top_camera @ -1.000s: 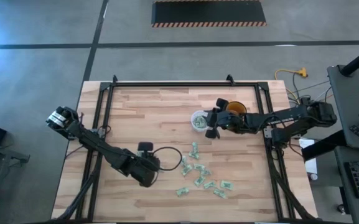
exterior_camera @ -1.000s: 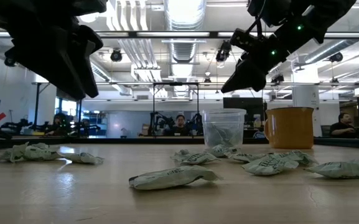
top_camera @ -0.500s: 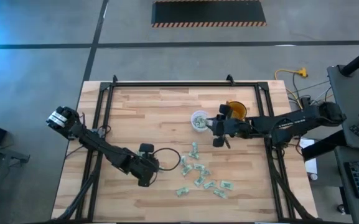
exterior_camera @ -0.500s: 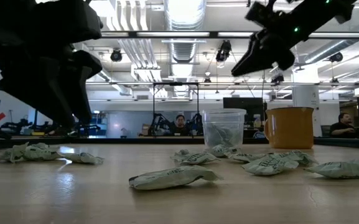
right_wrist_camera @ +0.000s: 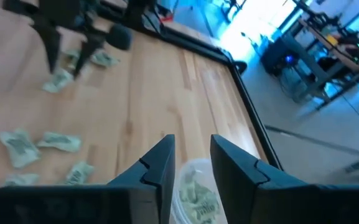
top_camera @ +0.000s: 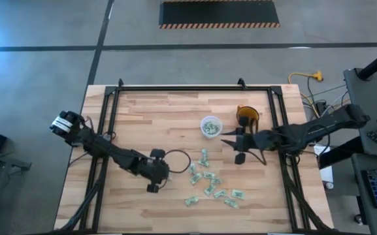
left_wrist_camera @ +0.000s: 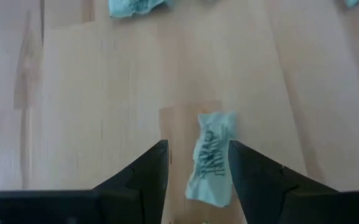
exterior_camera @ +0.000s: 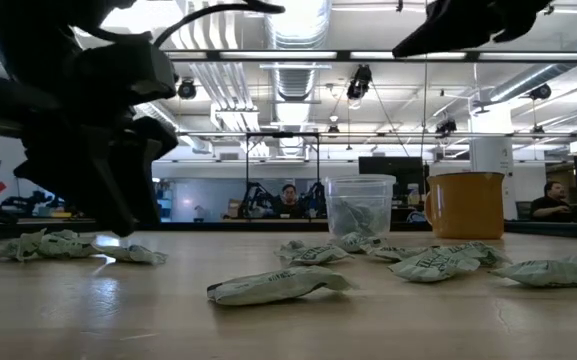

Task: Pick and place Stevia / Truvia into bins
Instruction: Put the green stevia packet into the transparent bin

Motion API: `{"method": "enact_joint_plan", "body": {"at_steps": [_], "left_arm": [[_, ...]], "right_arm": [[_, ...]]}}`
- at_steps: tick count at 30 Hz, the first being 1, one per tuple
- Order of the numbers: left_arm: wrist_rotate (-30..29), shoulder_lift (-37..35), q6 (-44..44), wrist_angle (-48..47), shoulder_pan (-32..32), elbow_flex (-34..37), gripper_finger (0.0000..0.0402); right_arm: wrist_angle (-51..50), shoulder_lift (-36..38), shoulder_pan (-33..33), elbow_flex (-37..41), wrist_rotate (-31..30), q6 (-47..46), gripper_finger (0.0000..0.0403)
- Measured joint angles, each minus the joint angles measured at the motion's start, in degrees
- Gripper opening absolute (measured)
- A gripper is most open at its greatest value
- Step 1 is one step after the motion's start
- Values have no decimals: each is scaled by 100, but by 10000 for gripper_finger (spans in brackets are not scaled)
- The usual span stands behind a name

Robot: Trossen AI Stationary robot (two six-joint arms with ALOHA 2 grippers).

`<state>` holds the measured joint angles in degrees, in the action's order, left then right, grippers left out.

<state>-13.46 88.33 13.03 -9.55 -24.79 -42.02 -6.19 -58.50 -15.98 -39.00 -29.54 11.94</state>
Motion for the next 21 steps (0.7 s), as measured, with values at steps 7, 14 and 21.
{"method": "enact_joint_plan", "body": {"at_steps": [7,14,21], "left_arm": [[381,0,5,310,161,146,150],[457,72,3,313,198,166,150],[674,266,7,323,352,175,150]], "right_arm": [[-147,279,-267,0,-7,-109,81],[-177,300,-303,0,-40,-108,71],[-221,302,-303,0,-42,-176,70]]}}
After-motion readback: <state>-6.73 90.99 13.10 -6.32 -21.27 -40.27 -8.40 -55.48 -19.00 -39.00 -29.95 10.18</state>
